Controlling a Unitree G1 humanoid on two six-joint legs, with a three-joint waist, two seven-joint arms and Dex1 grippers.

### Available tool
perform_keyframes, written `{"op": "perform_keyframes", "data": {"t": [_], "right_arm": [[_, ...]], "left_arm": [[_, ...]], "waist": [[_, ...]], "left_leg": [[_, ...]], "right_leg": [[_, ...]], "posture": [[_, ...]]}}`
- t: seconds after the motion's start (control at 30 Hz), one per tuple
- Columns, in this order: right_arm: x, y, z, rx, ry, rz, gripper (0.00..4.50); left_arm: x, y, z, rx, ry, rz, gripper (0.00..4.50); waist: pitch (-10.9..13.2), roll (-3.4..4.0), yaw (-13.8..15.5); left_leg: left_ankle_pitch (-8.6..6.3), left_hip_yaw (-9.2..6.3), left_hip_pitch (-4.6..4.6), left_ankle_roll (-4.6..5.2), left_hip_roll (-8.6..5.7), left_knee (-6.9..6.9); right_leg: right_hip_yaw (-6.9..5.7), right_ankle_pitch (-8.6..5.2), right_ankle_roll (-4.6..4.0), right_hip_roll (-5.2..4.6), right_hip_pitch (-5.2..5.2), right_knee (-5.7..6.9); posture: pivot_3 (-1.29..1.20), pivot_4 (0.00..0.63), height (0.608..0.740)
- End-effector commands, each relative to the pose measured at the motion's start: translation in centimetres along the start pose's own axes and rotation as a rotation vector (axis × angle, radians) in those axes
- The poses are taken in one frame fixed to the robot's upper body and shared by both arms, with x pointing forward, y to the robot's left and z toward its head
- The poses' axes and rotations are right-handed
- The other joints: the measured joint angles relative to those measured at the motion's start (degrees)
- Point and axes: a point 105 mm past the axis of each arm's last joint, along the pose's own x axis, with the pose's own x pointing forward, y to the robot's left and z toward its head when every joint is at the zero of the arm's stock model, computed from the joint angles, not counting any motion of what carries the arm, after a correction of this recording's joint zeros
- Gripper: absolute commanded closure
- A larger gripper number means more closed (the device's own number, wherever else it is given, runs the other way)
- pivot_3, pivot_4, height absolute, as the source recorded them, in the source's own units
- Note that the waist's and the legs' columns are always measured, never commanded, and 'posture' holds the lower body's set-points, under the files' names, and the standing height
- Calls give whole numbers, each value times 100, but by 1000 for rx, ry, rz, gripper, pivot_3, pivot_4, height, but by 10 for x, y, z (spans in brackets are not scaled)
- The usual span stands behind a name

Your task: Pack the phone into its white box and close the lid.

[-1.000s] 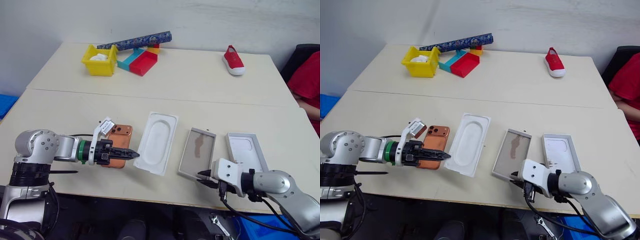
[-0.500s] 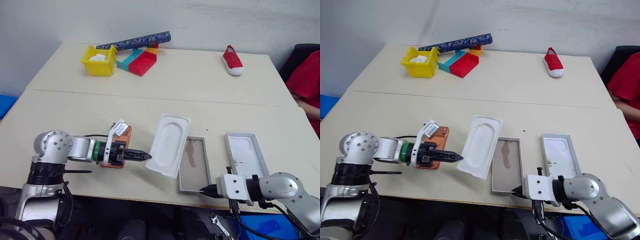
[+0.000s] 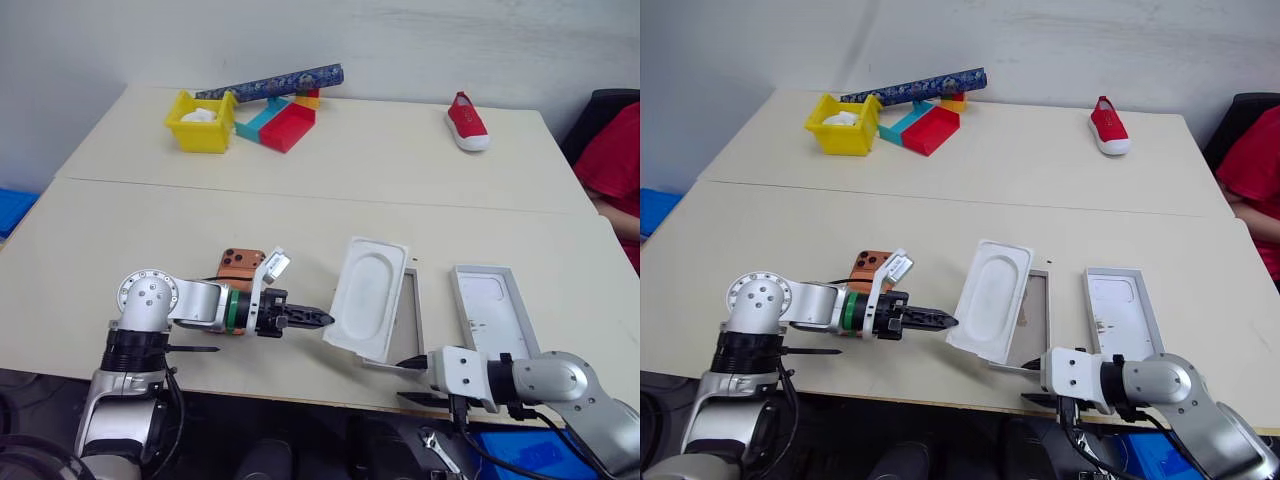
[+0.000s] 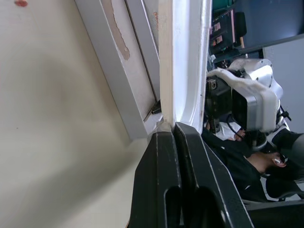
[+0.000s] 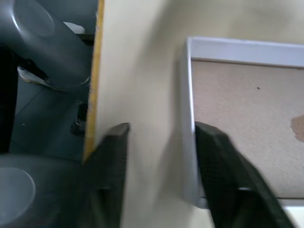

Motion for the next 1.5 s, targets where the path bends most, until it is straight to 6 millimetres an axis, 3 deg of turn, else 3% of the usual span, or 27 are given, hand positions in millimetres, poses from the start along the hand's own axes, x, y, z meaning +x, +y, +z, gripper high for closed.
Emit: {"op": "perform_keyframes", "data": {"t": [0.03, 0.13, 0.27, 0.4, 0.9, 1.0, 1.33, 1.5], "right_arm": [[-26, -2, 28, 12, -63, -47, 1098], [-52, 1, 47, 109, -135, -100, 44], [-82, 5, 63, 204, -165, -166, 44], [-99, 12, 63, 277, -138, -212, 44], [-89, 4, 56, 286, -123, -285, 44], [-86, 4, 56, 286, -129, -289, 0], [-81, 3, 54, 288, -141, -303, 0], [-78, -3, 57, 285, -163, -306, 0]], "left_arm": [[11, -6, 4, 13, -2, -2, 4500], [25, 5, 4, -26, -16, 65, 4500], [39, -1, 0, -63, -26, 25, 4500], [52, -2, -7, -108, -32, 43, 4500], [59, -7, -13, -161, 73, 24, 4500], [59, -8, -13, -150, 91, 30, 3836], [46, -29, -5, -75, 125, -88, 789], [29, -44, 9, 121, 94, -107, 789]], "waist": [[0, 0, 11], [-1, -3, 52], [-2, -7, 91], [-3, -9, 146], [-1, -11, 160], [0, -12, 159], [0, -12, 149], [2, -11, 123]], "left_leg": [[0, -1, -1, 0, 0, 0], [-1, -3, 1, 1, 0, 1], [-2, -3, 1, -2, 4, -1], [-4, -3, 2, -1, 5, -1], [-2, -1, 0, -8, 2, -2], [-2, -1, 1, -8, 2, -2], [-2, -1, -1, -9, 2, -4], [-2, -1, -1, -9, 2, -5]], "right_leg": [[-1, 0, 0, 0, 0, -1], [-1, 1, 2, 0, 5, -4], [1, 1, 2, 4, 5, -5], [3, 1, 2, 2, 8, -5], [2, 1, 2, 2, 6, -9], [2, 1, 2, 2, 7, -12], [1, 0, 2, 2, 6, -14], [-1, -1, 0, 4, 6, -16]], "posture": [[0, 150, 740], [0, 150, 740], [0, 150, 740], [0, 150, 740], [0, 150, 740], [0, 150, 740], [0, 150, 740], [0, 150, 740]]}}
